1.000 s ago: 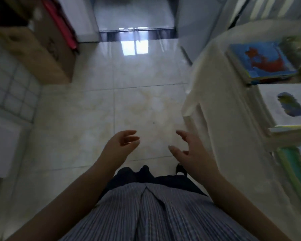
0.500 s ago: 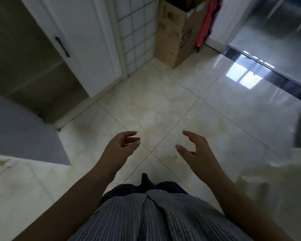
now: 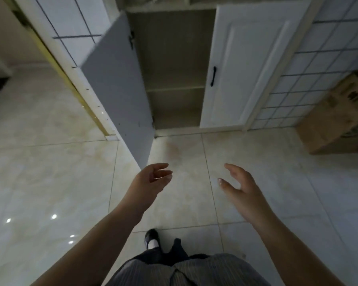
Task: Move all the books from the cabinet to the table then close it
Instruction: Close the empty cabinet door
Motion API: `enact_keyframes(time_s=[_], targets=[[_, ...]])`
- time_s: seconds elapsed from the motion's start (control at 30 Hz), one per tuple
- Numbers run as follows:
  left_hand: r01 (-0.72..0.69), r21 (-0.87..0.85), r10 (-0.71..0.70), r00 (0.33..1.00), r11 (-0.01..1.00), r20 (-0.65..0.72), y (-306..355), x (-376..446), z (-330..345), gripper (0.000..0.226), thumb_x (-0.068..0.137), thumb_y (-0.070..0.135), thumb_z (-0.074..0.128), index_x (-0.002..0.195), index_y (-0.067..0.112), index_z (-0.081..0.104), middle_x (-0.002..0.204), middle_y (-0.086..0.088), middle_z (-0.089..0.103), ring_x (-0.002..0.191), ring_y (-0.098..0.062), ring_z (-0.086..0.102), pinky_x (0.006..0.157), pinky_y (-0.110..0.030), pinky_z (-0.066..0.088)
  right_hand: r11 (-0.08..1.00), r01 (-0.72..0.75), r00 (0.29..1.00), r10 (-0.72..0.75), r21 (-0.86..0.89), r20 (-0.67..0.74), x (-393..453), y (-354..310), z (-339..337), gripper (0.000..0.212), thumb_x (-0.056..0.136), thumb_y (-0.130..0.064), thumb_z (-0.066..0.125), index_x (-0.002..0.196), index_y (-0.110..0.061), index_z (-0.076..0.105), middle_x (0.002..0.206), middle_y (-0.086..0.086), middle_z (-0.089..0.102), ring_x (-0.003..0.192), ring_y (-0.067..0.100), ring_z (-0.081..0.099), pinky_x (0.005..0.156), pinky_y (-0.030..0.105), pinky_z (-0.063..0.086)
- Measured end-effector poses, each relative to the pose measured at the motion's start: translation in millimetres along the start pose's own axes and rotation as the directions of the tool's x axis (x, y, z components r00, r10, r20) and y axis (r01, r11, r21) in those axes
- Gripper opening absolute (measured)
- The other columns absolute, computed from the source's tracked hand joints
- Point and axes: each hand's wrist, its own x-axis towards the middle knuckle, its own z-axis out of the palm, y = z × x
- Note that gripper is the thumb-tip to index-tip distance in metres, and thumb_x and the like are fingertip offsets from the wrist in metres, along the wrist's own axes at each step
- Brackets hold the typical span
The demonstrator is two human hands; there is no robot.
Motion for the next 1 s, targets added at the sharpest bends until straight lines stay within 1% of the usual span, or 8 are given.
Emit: enact_keyframes(time_s=[0.17,0.33,0.47,0.67,0.73,0.8,0.9,1.0], targets=[[-0.061,-0.049,0.059,0.997,0.997,-0.045,15,17,-34,0.028,0.09,0.017,0.062,0.116,0.025,0.058,0.107,0.008,0.069,0.103,-0.011,0.063,0.096,-0.033,0.05,0.997,0.08,0.994,-0.079,-0.015,0.072,30,-48,26,0.047,0.09,-0.033,0.058,0.134,-0.033,0.042,0.128,-0.017,0.036,0.116,-0.006,0.034,0.074,0.001,0.029],[-0.15,-0.107,0.139,0.985,0.983,-0.105,47,65,-100,0.025,0.091,0.015,0.059,0.112,0.027,0.056,0.106,0.008,0.068,0.103,-0.014,0.064,0.097,-0.037,0.049,0.992,0.102,0.993,-0.106,0.071,0.051,70,-98,65,0.037,0.088,-0.037,0.059,0.122,-0.044,0.046,0.131,-0.016,0.045,0.125,-0.001,0.04,0.093,0.021,0.033],[-0.238,-0.143,0.217,0.965,0.961,-0.149,78,102,-161,0.026,0.091,0.013,0.059,0.114,0.023,0.057,0.107,0.006,0.068,0.104,-0.016,0.064,0.091,-0.033,0.05,0.991,0.105,0.992,-0.11,0.083,0.06,102,-146,103,0.034,0.089,-0.038,0.058,0.118,-0.047,0.043,0.13,-0.018,0.044,0.123,0.0,0.039,0.096,0.024,0.032],[-0.464,-0.07,0.426,0.854,0.883,-0.298,126,162,-248,0.024,0.09,0.008,0.06,0.106,0.025,0.061,0.102,0.004,0.07,0.1,-0.015,0.065,0.091,-0.033,0.051,0.978,0.21,0.975,-0.209,-0.004,0.07,165,-236,159,0.044,0.088,-0.039,0.058,0.13,-0.041,0.042,0.141,-0.013,0.039,0.124,-0.002,0.036,0.096,0.021,0.031],[-0.482,0.078,0.487,0.848,0.873,-0.211,133,183,-265,0.034,0.09,0.009,0.06,0.121,0.023,0.056,0.116,0.004,0.064,0.11,-0.014,0.06,0.099,-0.037,0.048,0.973,0.23,0.971,-0.226,-0.034,0.083,182,-260,173,0.048,0.088,-0.042,0.058,0.132,-0.04,0.041,0.143,-0.013,0.038,0.123,-0.002,0.038,0.092,0.018,0.034],[-0.486,0.274,0.516,0.855,0.83,-0.046,136,203,-276,0.054,0.089,0.015,0.061,0.138,0.025,0.042,0.138,0.006,0.049,0.126,-0.011,0.046,0.109,-0.037,0.039,0.972,0.225,0.967,-0.216,-0.061,0.132,196,-279,184,0.052,0.088,-0.044,0.057,0.136,-0.038,0.037,0.145,-0.013,0.035,0.128,0.002,0.038,0.094,0.018,0.033],[-0.538,0.513,0.528,0.83,0.669,0.181,137,231,-286,0.081,0.086,0.021,0.066,0.149,0.031,0.016,0.155,0.009,0.026,0.142,-0.012,0.027,0.113,-0.032,0.027,0.974,0.203,0.962,-0.18,-0.097,0.204,218,-300,199,0.06,0.089,-0.046,0.056,0.142,-0.036,0.029,0.15,-0.011,0.032,0.136,0.009,0.033,0.095,0.024,0.032],[-0.597,0.651,0.511,0.784,0.469,0.351,130,255,-292,0.089,0.086,0.025,0.065,0.143,0.042,-0.001,0.159,0.01,0.012,0.145,-0.014,0.021,0.115,-0.029,0.024,0.975,0.184,0.96,-0.15,-0.126,0.238,237,-311,211,0.067,0.089,-0.046,0.055,0.145,-0.036,0.021,0.153,-0.01,0.028,0.139,0.012,0.031,0.099,0.028,0.033]])
